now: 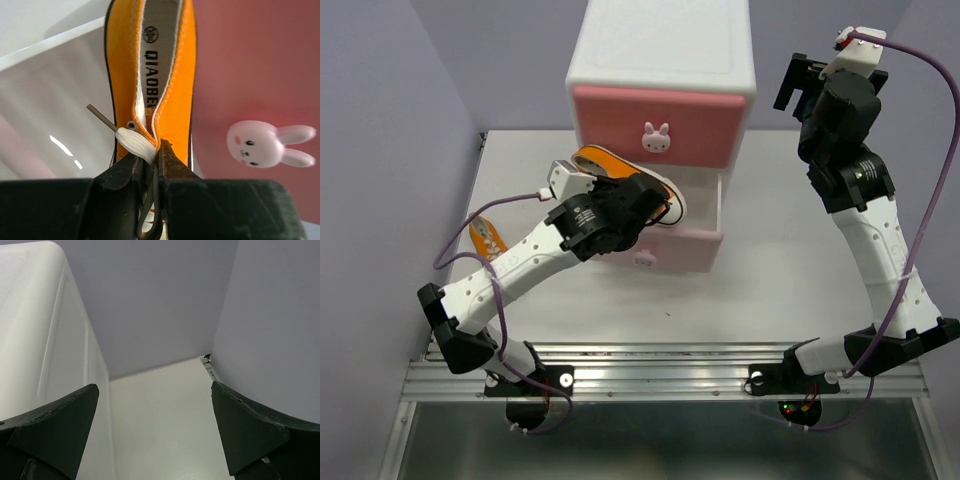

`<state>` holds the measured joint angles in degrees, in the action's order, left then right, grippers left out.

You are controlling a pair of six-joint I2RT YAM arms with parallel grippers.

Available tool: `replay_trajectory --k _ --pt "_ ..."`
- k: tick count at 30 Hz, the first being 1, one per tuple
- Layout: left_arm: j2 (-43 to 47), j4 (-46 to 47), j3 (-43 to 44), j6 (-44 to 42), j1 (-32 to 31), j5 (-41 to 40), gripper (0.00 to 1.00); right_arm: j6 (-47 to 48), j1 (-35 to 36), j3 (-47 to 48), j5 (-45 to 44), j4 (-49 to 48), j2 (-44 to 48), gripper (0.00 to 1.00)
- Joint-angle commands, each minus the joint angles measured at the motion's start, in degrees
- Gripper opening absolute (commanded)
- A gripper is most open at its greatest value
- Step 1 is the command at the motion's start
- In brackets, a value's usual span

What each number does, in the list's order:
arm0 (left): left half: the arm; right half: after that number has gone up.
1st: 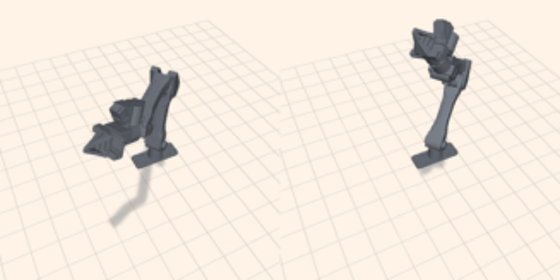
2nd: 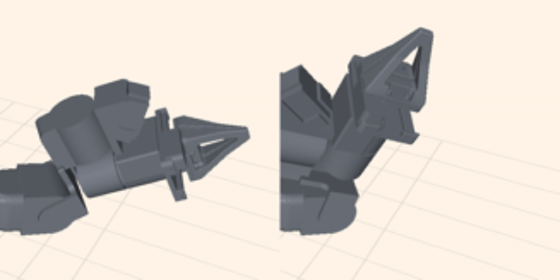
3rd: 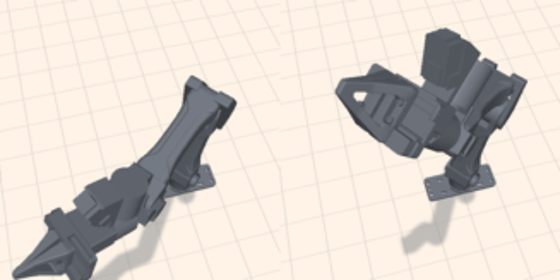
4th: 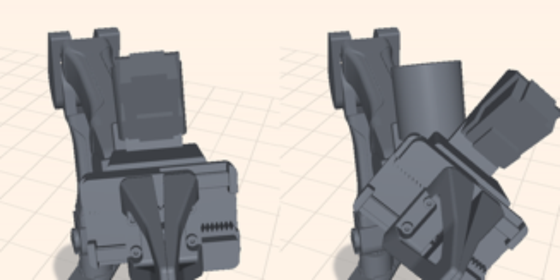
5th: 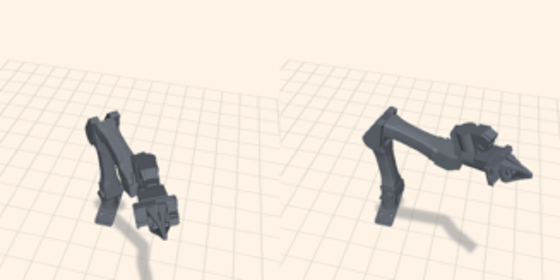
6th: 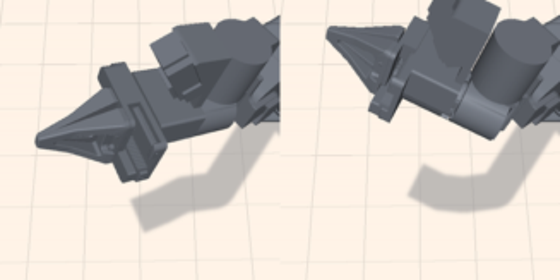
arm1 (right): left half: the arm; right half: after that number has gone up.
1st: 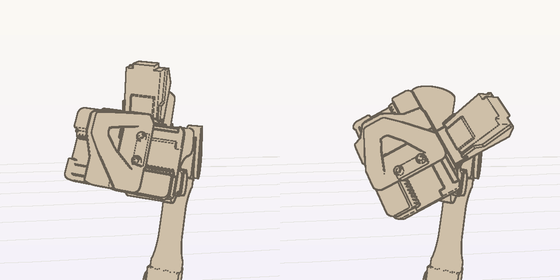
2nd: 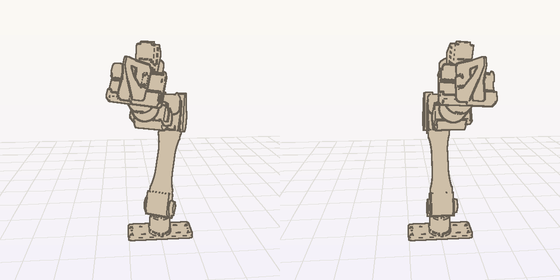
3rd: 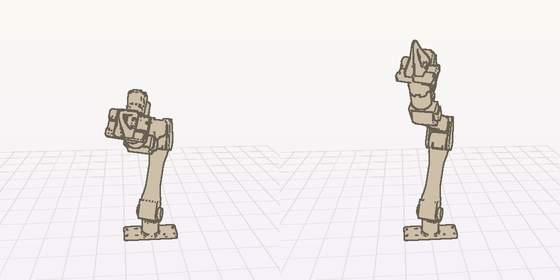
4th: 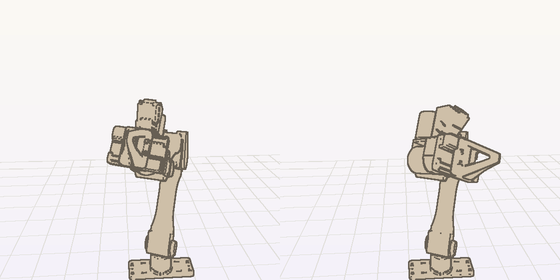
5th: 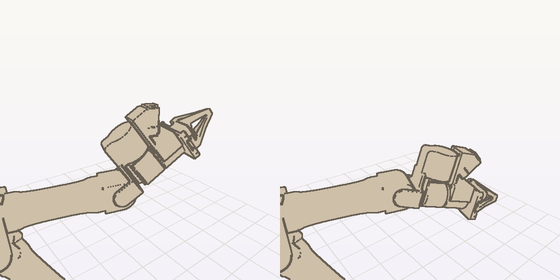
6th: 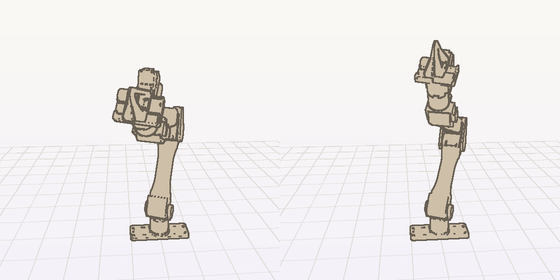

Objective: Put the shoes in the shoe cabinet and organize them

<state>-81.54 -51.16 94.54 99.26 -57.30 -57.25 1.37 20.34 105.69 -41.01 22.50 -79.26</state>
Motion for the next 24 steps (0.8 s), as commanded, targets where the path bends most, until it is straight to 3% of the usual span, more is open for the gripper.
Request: replay_trajectory --k 1,7,13,18,24 --pt "-2.4 -8.4 -1.5 18.3 -1.8 -1.5 0.0 2.1 0.0 0.5 1.9 0.5 1.9 1.0" --pt "-3.4 -2.6 -7.1 22.2 -1.5 -2.4 0.0 1.4 0.0 -0.1 3.6 4.0 2.4 1.0" --pt "-6.1 -0.7 -6.0 20.3 -1.0 2.1 0.0 0.6 0.0 1.1 6.0 5.2 0.3 1.0" --pt "-2.6 9.6 -9.2 3.3 -1.1 4.9 0.0 0.4 0.0 0.3 6.4 5.2 0.3 1.0" --pt "7.0 27.3 -21.3 -14.9 -1.1 10.2 0.0 0.4 0.0 -0.7 6.3 5.2 0.4 1.0"
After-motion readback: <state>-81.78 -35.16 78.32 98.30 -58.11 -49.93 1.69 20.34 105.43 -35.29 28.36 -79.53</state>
